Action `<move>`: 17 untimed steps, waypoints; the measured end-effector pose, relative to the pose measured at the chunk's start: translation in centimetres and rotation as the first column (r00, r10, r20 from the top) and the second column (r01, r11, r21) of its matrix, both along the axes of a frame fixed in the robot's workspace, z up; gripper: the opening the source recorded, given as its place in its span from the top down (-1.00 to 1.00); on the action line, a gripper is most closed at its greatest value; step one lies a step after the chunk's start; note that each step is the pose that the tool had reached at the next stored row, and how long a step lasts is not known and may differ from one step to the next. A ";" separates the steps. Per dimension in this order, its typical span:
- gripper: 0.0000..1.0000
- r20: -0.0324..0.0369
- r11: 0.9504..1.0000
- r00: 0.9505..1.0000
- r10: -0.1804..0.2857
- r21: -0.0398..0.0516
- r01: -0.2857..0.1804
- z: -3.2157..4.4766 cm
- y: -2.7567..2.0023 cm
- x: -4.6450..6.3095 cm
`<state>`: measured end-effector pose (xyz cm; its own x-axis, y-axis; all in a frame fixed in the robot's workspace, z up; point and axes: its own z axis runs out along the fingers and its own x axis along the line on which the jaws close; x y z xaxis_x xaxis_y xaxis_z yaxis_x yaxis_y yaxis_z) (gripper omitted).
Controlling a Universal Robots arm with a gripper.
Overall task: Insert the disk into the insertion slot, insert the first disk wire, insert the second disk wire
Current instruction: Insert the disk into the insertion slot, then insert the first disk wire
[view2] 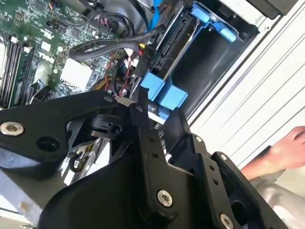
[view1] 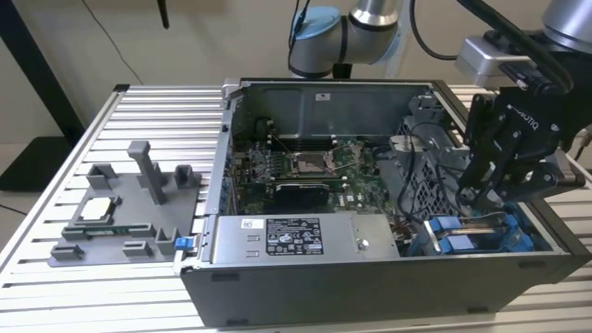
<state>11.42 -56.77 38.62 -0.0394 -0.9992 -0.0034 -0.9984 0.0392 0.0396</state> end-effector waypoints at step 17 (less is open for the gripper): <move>-1.00 0.061 1.000 0.998 0.003 0.008 -0.003 0.11 0.96 0.0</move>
<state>11.42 -55.80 38.73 -0.0360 -0.9993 -0.0136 -0.9991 0.0363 -0.0210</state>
